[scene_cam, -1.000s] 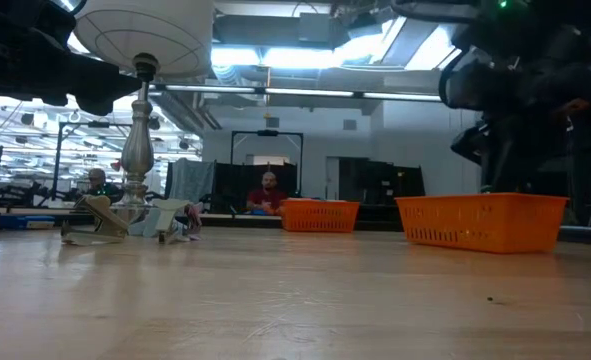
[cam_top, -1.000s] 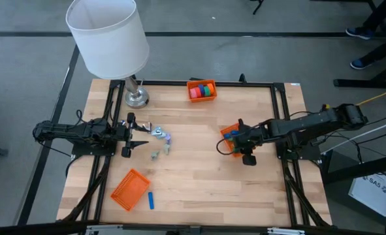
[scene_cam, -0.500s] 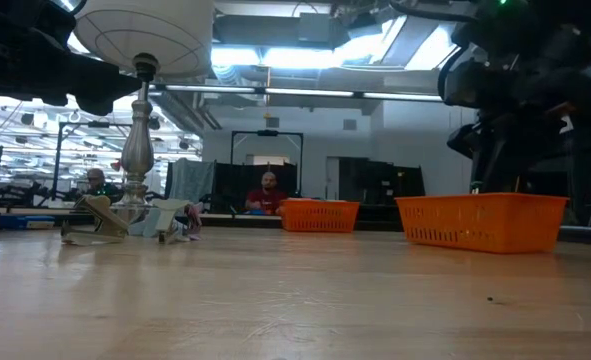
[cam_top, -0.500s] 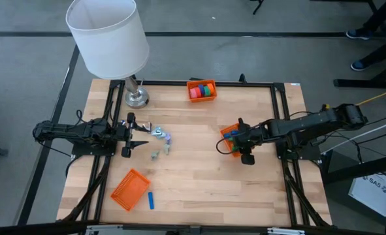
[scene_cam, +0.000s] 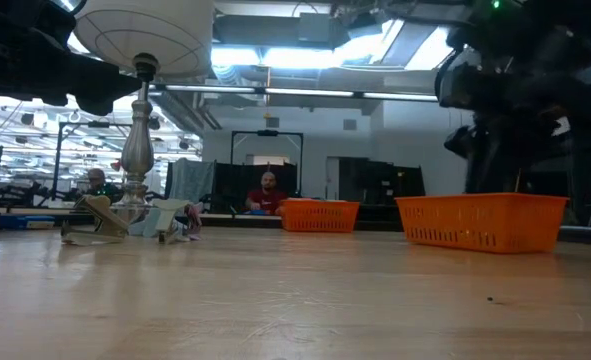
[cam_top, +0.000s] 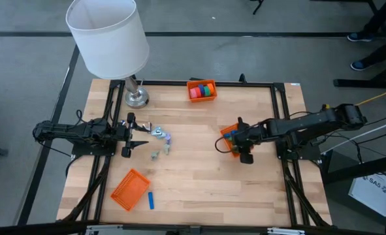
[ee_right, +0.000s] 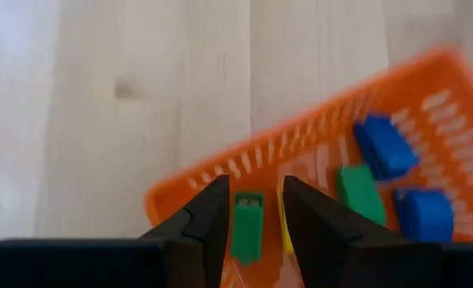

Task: Pick and place Stapler, Stapler remover, tape
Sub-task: Put the blue stapler into the middle orange bin

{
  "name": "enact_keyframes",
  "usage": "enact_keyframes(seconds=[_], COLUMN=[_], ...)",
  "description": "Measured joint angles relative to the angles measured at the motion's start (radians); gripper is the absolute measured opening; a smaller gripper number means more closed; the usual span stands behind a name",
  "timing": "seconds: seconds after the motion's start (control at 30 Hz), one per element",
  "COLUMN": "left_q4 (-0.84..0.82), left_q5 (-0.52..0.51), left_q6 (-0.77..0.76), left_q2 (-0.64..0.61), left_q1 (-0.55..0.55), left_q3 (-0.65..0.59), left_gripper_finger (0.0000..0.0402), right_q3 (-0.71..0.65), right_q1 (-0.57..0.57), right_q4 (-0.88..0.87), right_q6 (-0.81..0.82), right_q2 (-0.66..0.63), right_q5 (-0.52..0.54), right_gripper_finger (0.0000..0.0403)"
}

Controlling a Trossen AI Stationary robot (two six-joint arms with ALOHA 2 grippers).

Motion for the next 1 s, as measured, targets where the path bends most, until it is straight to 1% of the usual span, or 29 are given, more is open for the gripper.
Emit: enact_keyframes(seconds=[0.13, 0.27, 0.37, 0.47, 0.6, 0.8, 1.0], left_q4=[0.0, 0.0, 0.0, 0.0, 0.0, 0.0, 0.0], left_q5=[0.0, 0.0, 0.0, 0.0, 0.0, 0.0, 0.0], left_q6=[0.0, 0.0, 0.0, 0.0, 0.0, 0.0, 0.0], left_q2=[0.0, 0.0, 0.0, 0.0, 0.0, 0.0, 0.0], left_q1=[0.0, 0.0, 0.0, 0.0, 0.0, 0.0, 0.0], left_q3=[0.0, 0.0, 0.0, 0.0, 0.0, 0.0, 0.0], left_gripper_finger=[0.0216, 0.0215, 0.0216, 0.0217, 0.0215, 0.0216, 0.0215], right_q3=[0.007, -0.035, -0.102, -0.196, -0.326, -0.43, -0.531], right_q1=[0.002, 0.002, -0.001, -0.015, -0.041, -0.073, -0.113], right_q4=[0.042, 0.052, 0.11, 0.233, 0.386, 0.459, 0.51], right_q6=[-0.052, -0.123, -0.131, -0.133, -0.185, -0.179, -0.08], right_q2=[-0.06, -0.169, -0.274, -0.396, -0.547, -0.704, -0.882], right_q5=[0.0, 0.0, 0.0, 0.0, 0.0, 0.0, 0.0], right_gripper_finger=[0.0124, 0.0124, 0.0124, 0.0124, 0.0124, 0.0124, 0.0124])
